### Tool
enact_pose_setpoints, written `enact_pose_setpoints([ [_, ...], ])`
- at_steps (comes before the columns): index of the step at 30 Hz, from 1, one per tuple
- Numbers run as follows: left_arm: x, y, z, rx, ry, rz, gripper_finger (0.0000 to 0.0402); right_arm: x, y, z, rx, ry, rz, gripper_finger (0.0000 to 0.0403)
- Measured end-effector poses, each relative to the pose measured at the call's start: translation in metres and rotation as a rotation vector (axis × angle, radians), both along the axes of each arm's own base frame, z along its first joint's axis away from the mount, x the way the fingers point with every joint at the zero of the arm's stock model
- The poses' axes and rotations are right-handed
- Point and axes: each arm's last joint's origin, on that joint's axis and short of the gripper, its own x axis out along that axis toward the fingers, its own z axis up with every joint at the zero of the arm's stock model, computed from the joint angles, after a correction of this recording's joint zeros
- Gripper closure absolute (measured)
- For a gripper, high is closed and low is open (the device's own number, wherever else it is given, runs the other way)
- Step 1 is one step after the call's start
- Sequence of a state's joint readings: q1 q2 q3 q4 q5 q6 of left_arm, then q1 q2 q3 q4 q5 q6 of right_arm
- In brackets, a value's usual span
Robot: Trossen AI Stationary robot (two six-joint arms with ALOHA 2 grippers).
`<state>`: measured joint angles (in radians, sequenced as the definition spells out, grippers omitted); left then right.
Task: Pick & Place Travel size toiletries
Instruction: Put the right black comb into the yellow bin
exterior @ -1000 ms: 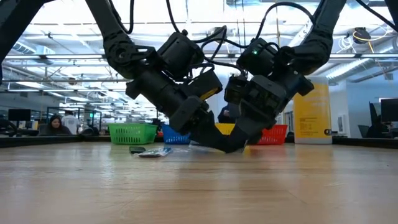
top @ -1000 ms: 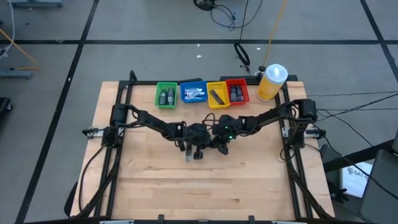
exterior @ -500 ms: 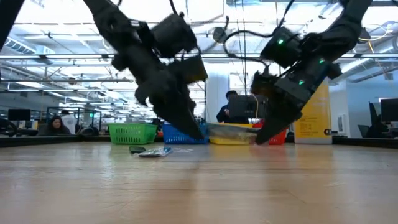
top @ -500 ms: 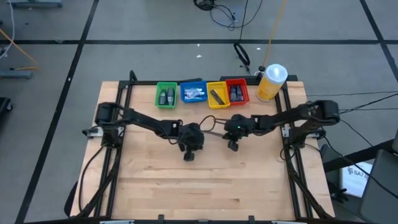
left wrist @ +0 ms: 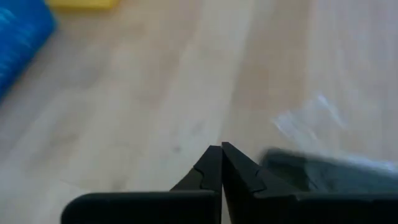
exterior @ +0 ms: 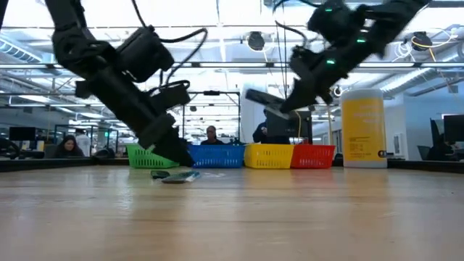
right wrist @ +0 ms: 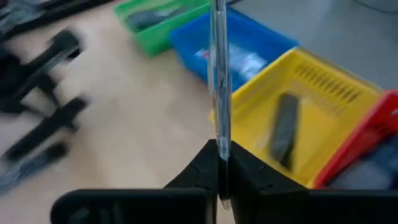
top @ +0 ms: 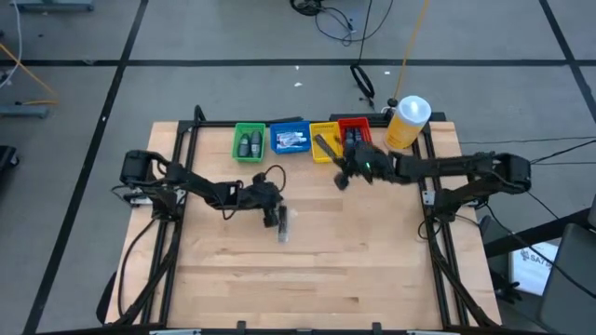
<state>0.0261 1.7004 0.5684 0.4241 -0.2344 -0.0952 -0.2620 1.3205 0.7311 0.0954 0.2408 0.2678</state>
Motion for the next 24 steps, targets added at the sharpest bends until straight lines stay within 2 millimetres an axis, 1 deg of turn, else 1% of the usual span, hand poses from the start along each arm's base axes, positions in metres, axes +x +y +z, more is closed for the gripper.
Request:
enact_pose_setpoints([
  [2,-0.002,0.001,0.000,0.028,-0.038,0.057,0.0398,0.001,-0.015,0.007,0.016,0.043,-0.054,0.0393],
  [5,-0.005,0.002,-0.002,0.075,-0.031,0.117,0.0388,0.009,-0.041,0.012,0.049,0.110,-0.133,0.0394],
  [7,-0.005,0.003,-0.001,0.088,-0.035,0.129,0.0381,0.012,-0.056,0.010,0.087,0.197,-0.178,0.0394],
  [9,-0.004,0.002,0.000,0.088,-0.042,0.128,0.0377,0.021,-0.072,0.011,0.117,0.211,-0.194,0.0392],
  [11,-0.004,0.002,-0.001,0.087,-0.041,0.127,0.0377,0.024,-0.084,0.005,0.174,0.268,-0.198,0.0391],
  [13,-0.003,0.002,0.000,0.085,-0.048,0.123,0.0376,0.032,-0.097,-0.001,0.211,0.266,-0.191,0.0391],
  [16,-0.003,0.000,0.000,0.083,-0.048,0.114,0.0376,0.032,-0.106,-0.015,0.274,0.320,-0.220,0.0392],
  [19,-0.003,-0.002,0.000,0.081,-0.051,0.105,0.0375,0.036,-0.115,-0.029,0.310,0.316,-0.224,0.0391],
  [24,-0.003,-0.003,0.000,0.086,-0.047,0.099,0.0375,0.039,-0.119,-0.039,0.343,0.309,-0.194,0.0388],
])
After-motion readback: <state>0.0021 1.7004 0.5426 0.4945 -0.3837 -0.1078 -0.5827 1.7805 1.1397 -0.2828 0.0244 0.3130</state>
